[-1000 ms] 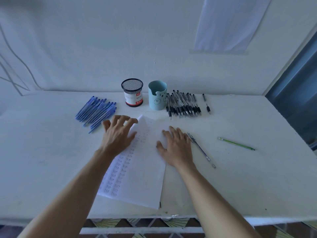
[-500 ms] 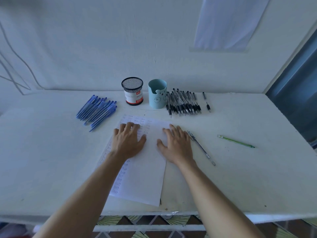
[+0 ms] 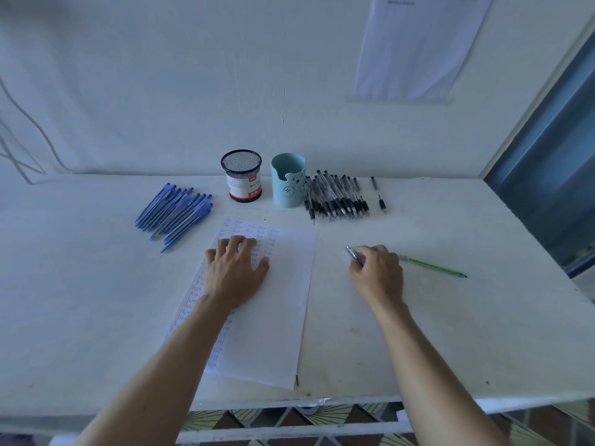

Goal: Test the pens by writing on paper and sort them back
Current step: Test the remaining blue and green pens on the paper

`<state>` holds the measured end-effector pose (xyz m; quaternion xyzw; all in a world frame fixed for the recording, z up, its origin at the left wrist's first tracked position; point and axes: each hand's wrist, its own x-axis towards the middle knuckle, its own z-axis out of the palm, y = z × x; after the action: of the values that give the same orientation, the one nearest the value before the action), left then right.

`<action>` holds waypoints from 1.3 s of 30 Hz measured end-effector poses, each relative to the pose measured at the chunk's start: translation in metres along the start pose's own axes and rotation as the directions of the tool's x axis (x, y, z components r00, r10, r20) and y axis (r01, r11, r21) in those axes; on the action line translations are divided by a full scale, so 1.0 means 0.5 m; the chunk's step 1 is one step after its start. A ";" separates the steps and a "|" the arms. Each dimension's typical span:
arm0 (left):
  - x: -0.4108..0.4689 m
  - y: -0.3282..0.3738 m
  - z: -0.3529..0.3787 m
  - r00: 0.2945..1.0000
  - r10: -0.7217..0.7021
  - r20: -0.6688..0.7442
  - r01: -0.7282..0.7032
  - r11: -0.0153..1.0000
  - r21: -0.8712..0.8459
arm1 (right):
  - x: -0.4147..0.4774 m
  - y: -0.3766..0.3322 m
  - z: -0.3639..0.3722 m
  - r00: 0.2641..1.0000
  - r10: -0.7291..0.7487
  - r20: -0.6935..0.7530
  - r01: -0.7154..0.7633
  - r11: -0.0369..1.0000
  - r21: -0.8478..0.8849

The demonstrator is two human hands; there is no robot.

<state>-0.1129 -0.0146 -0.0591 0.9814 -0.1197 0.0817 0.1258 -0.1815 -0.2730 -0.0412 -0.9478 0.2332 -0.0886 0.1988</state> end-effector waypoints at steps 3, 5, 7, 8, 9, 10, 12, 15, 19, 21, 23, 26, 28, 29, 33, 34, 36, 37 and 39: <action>-0.001 0.000 -0.004 1.000 -0.029 0.011 0.029 0.999 -0.041 | 0.003 -0.006 -0.020 0.999 -0.019 0.029 0.013 0.982 0.187; -0.001 0.001 -0.011 0.998 -0.061 0.034 0.065 0.991 -0.113 | -0.001 -0.026 -0.037 0.996 0.066 0.063 -0.085 0.923 0.375; 0.007 0.000 -0.025 0.991 -0.108 0.085 0.122 0.976 -0.182 | -0.004 -0.052 -0.049 0.980 0.136 0.144 -0.195 0.799 0.569; 0.012 -0.002 -0.032 0.984 -0.124 0.128 0.149 0.967 -0.207 | -0.004 -0.066 -0.051 0.968 0.139 0.207 -0.243 0.715 0.656; 0.017 -0.003 -0.039 0.978 -0.132 0.165 0.168 0.958 -0.231 | -0.005 -0.080 -0.051 0.954 0.114 0.276 -0.287 0.613 0.736; 0.021 -0.005 -0.044 0.976 -0.127 0.179 0.172 0.949 -0.263 | -0.005 -0.095 -0.050 0.939 0.071 0.336 -0.326 0.491 0.808; 0.021 -0.008 -0.053 0.987 -0.099 0.125 0.136 0.930 -0.342 | -0.011 -0.124 -0.046 0.917 0.002 0.398 -0.391 0.199 0.899; 0.013 -0.005 -0.078 0.993 -0.021 0.117 0.083 0.829 -0.552 | -0.026 -0.160 -0.034 0.900 0.033 0.435 -0.421 -0.194 0.886; -0.001 0.019 -0.102 0.942 0.192 0.277 0.217 0.284 -0.934 | -0.057 -0.196 -0.004 0.891 0.050 0.451 -0.438 -0.167 0.884; -0.001 0.032 -0.104 0.953 0.173 0.248 0.231 0.113 -0.966 | -0.072 -0.202 0.005 0.913 0.010 0.407 -0.407 0.048 0.912; 0.001 0.039 -0.109 0.962 0.135 0.239 0.230 0.074 -0.970 | -0.080 -0.200 0.011 0.933 -0.084 0.350 -0.311 0.302 0.901; 0.003 0.034 -0.102 0.966 0.112 0.234 0.209 0.198 -0.957 | -0.077 -0.193 0.018 0.938 -0.180 0.297 -0.150 0.560 0.815; 0.002 0.037 -0.089 0.974 0.045 0.220 0.203 0.245 -0.948 | -0.070 -0.190 0.027 0.949 -0.199 0.243 -0.051 0.666 0.744; 0.004 0.037 -0.086 0.976 -0.026 0.216 0.217 0.203 -0.955 | -0.067 -0.186 0.031 0.958 -0.206 0.201 0.002 0.703 0.711; 0.029 -0.004 -0.090 0.925 -0.256 0.280 0.265 -0.094 -0.960 | -0.053 -0.134 0.040 0.981 -0.193 0.013 0.152 0.806 0.573; 0.031 -0.016 -0.090 0.923 -0.254 0.290 0.275 -0.092 -0.957 | -0.050 -0.120 0.040 0.981 -0.196 0.001 0.164 0.822 0.545; 0.032 -0.028 -0.085 0.926 -0.223 0.304 0.296 -0.070 -0.953 | -0.041 -0.099 0.052 0.977 -0.212 -0.025 0.199 0.859 0.471; 0.030 -0.028 -0.082 0.930 -0.201 0.307 0.303 -0.050 -0.952 | -0.039 -0.094 0.058 0.972 -0.232 -0.037 0.227 0.885 0.407; 0.024 -0.026 -0.071 0.937 -0.187 0.294 0.302 0.017 -0.953 | -0.037 -0.095 0.067 0.962 -0.265 -0.059 0.271 0.920 0.282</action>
<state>-0.1027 0.0044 -0.0257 0.6371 0.0228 -0.0864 0.7656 -0.1696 -0.2142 -0.0528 -0.9309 0.0880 -0.1573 0.3178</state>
